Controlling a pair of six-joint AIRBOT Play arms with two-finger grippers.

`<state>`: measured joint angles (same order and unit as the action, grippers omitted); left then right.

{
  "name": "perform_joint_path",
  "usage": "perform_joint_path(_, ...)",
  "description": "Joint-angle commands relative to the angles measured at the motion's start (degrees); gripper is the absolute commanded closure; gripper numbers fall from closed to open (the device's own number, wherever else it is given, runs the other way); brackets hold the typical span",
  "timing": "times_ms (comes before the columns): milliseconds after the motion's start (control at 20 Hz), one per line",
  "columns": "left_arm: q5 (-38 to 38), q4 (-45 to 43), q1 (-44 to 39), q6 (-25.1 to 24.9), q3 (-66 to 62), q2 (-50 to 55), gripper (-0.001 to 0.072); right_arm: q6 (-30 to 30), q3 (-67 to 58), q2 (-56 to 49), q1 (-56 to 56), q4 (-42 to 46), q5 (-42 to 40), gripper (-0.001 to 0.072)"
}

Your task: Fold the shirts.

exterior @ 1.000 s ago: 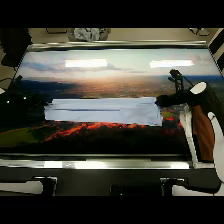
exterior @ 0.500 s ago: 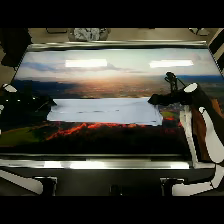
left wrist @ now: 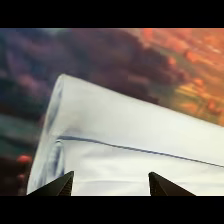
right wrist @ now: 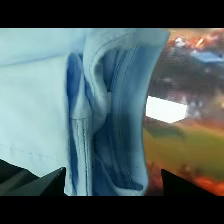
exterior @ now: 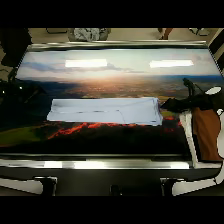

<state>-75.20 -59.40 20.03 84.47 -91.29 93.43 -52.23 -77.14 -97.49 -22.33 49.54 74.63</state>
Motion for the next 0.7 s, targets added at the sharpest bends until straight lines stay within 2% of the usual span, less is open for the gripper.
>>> perform_joint_path(0, 0.22, 0.09, -1.88, -0.50, -0.24, -5.44, 0.0182, 0.00, 0.11, -4.74, -1.36, -8.07, 2.75, -0.0002)
perform_joint_path(150, 0.20, 0.09, -3.52, -0.50, -0.24, -8.44, 0.0182, 0.52, 0.11, -8.39, -1.31, -13.14, 2.97, -0.0001)
perform_joint_path(600, -0.42, 0.11, -8.52, -0.48, -0.24, -9.92, 0.0183, 0.37, 0.09, -9.92, 5.57, -12.50, 0.46, 0.0013)
perform_joint_path(650, -0.46, 0.11, -9.05, -0.48, -0.24, -9.92, 0.0183, 0.37, 0.09, -9.88, 6.25, -12.50, 0.39, 0.0124)
